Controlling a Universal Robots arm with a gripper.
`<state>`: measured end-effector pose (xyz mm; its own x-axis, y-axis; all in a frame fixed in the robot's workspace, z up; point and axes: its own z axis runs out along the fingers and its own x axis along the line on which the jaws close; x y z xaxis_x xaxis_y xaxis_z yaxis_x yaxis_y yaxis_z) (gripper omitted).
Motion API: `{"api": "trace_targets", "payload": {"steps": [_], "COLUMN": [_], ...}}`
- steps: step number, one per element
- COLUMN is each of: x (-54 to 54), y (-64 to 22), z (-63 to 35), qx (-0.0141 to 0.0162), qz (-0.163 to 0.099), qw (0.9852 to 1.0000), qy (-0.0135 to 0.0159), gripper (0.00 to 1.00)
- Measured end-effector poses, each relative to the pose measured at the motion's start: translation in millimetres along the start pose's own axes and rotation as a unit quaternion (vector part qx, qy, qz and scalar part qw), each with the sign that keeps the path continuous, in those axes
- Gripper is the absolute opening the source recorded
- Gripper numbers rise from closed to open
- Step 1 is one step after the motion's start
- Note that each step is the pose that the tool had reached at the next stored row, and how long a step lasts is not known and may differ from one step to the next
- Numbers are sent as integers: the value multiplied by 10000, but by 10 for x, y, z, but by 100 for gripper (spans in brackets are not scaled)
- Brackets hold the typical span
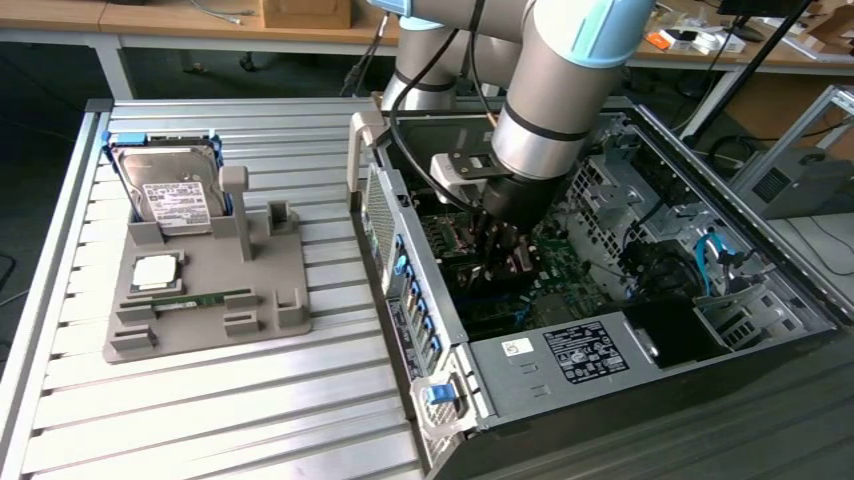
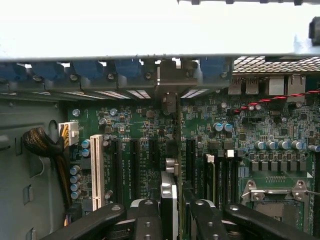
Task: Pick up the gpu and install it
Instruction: 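Insert the gpu into the slot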
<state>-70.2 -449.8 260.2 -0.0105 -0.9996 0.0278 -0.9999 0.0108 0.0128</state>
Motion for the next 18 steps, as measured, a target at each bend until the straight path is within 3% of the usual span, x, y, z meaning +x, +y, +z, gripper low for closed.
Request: {"api": "trace_targets", "payload": {"steps": [18], "x": [-27], "y": [-1], "z": [10], "qx": [0], "qz": [0], "qw": [10000], "qy": [-1], "gripper": [27]}}
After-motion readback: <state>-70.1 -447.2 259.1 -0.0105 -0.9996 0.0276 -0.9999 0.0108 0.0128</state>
